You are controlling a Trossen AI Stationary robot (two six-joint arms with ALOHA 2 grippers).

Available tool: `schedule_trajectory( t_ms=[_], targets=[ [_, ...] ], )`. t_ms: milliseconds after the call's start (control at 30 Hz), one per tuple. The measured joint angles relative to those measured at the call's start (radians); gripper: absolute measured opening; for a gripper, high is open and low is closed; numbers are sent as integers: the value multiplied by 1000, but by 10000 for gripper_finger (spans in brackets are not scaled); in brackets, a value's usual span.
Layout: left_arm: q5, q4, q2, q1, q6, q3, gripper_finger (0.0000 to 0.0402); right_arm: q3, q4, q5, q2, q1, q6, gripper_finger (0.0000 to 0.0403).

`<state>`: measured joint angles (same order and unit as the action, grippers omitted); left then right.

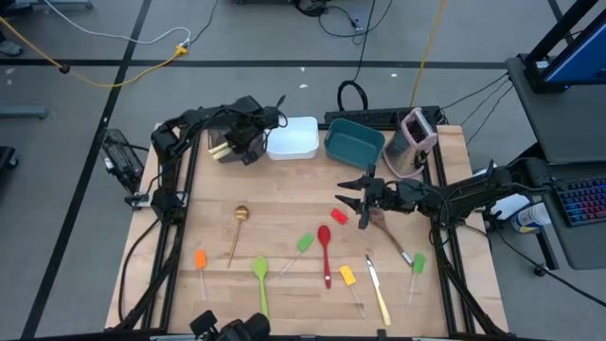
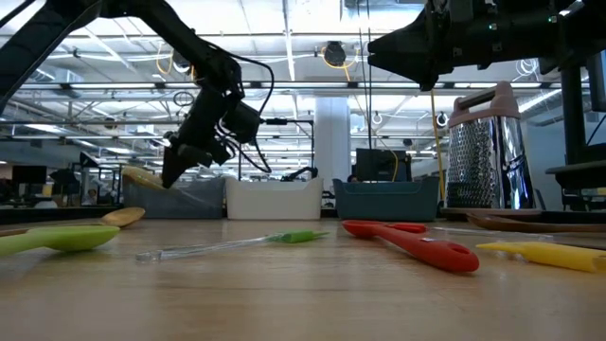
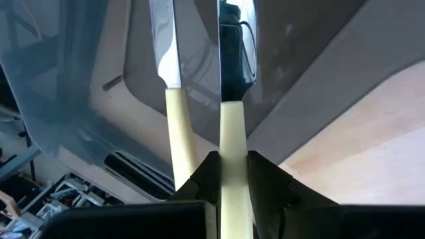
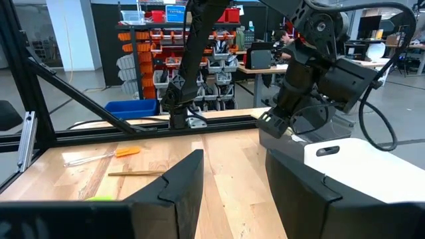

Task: Pick & Place Kitchen Items
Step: Put the left yellow table knife into the black bin

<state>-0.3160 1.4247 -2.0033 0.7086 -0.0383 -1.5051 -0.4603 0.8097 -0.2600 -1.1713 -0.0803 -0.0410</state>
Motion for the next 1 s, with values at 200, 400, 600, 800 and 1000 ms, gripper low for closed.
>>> schedule_trajectory(
  t_ms=[200, 400, 600, 800, 1000],
  targets=[
    [0, -28, 0, 5, 13, 0, 47, 0, 0, 0, 0, 0, 0, 157],
    [-6, -48, 0, 11, 18, 0, 63, 0, 0, 0, 0, 0, 0, 157],
    [-51, -69, 0, 11, 67, 0, 65, 0, 0, 0, 0, 0, 0, 157],
    [-83, -68, 0, 10, 91, 0, 66, 0, 0, 0, 0, 0, 0, 157],
    [-144, -67, 0, 10, 110, 0, 67, 0, 0, 0, 0, 0, 0, 157]
  ],
)
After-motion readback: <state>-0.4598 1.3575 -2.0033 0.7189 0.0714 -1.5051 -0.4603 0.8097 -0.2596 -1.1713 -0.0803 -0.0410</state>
